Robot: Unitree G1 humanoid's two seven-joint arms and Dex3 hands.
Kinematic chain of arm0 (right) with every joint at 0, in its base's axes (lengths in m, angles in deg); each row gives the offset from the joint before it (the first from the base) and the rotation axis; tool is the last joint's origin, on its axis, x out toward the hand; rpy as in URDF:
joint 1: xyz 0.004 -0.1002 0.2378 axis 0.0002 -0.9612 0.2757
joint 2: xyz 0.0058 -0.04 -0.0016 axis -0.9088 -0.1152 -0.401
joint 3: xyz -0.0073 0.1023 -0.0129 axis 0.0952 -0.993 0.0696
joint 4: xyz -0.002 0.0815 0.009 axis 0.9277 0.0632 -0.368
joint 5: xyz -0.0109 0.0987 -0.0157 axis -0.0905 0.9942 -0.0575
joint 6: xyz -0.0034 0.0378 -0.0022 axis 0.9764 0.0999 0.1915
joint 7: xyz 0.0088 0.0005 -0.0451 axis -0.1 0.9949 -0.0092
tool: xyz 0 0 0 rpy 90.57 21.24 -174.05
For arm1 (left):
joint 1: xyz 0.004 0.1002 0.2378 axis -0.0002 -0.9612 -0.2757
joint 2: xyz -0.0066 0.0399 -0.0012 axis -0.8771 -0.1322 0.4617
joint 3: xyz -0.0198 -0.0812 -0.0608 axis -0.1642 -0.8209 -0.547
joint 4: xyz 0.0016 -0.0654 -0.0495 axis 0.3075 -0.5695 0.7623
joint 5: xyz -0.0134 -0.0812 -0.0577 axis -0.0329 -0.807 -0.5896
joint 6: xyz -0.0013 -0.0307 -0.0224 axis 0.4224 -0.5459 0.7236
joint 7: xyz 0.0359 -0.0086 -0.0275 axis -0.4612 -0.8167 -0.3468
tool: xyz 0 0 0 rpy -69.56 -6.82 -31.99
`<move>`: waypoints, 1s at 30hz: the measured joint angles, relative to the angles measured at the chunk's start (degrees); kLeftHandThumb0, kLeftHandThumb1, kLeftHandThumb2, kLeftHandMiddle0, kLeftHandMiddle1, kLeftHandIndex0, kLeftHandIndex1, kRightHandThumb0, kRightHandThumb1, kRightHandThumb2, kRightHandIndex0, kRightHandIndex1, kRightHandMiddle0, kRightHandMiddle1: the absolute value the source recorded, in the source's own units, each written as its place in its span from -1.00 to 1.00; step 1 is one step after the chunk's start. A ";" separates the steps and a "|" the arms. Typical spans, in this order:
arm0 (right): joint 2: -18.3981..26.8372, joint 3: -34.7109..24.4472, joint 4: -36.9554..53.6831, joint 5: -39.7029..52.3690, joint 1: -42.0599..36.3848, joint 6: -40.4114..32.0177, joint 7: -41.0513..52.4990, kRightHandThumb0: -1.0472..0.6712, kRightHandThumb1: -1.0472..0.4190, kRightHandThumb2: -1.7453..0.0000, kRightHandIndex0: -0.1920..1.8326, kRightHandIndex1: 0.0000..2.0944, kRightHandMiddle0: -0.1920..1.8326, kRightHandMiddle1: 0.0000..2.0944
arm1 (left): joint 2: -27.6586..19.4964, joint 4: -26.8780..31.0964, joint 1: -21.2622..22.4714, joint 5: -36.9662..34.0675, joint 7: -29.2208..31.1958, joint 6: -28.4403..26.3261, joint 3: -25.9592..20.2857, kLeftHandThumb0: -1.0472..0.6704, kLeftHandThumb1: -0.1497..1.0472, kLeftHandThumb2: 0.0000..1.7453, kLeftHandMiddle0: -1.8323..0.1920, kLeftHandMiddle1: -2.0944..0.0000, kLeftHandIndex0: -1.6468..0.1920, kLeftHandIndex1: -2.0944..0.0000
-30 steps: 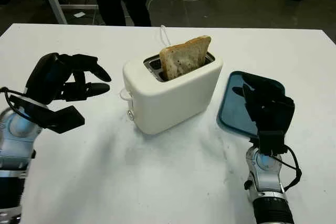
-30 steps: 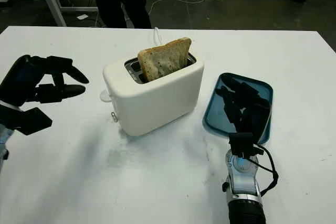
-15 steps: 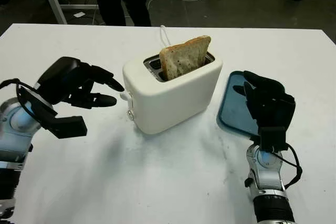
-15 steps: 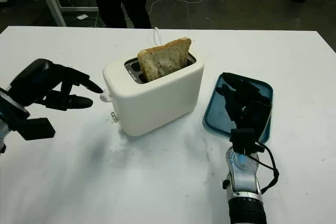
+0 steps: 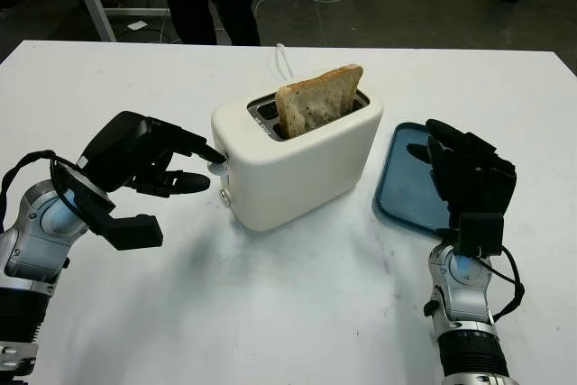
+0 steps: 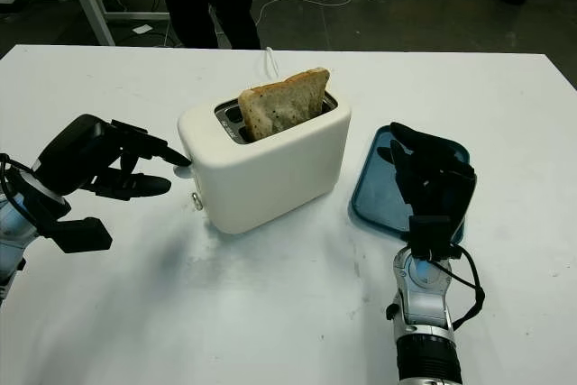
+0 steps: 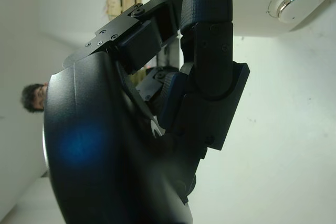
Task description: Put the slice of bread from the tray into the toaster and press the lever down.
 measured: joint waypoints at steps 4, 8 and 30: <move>0.00 -0.15 0.00 0.08 0.00 0.00 0.11 -0.36 -0.83 0.90 0.51 -0.86 0.41 -1.00 | -0.01 0.08 0.00 -0.07 0.28 -0.25 0.01 -0.82 0.79 -0.45 -0.16 -0.67 -0.23 0.78; 0.00 -0.27 0.00 0.08 0.00 0.00 0.15 -0.35 -0.83 0.89 0.52 -0.87 0.41 -1.00 | -0.02 0.83 -0.01 -0.13 0.94 -1.31 0.01 -0.81 0.79 -0.48 -0.17 -0.67 -0.23 0.76; 0.05 -0.37 0.57 -0.22 -0.44 0.05 0.17 -0.35 -0.83 0.88 0.53 -0.92 0.39 -1.00 | 3.72 -14.86 4.68 -2.92 3.01 -2.49 5.11 -0.71 0.79 -0.78 -0.27 -0.16 -0.36 0.88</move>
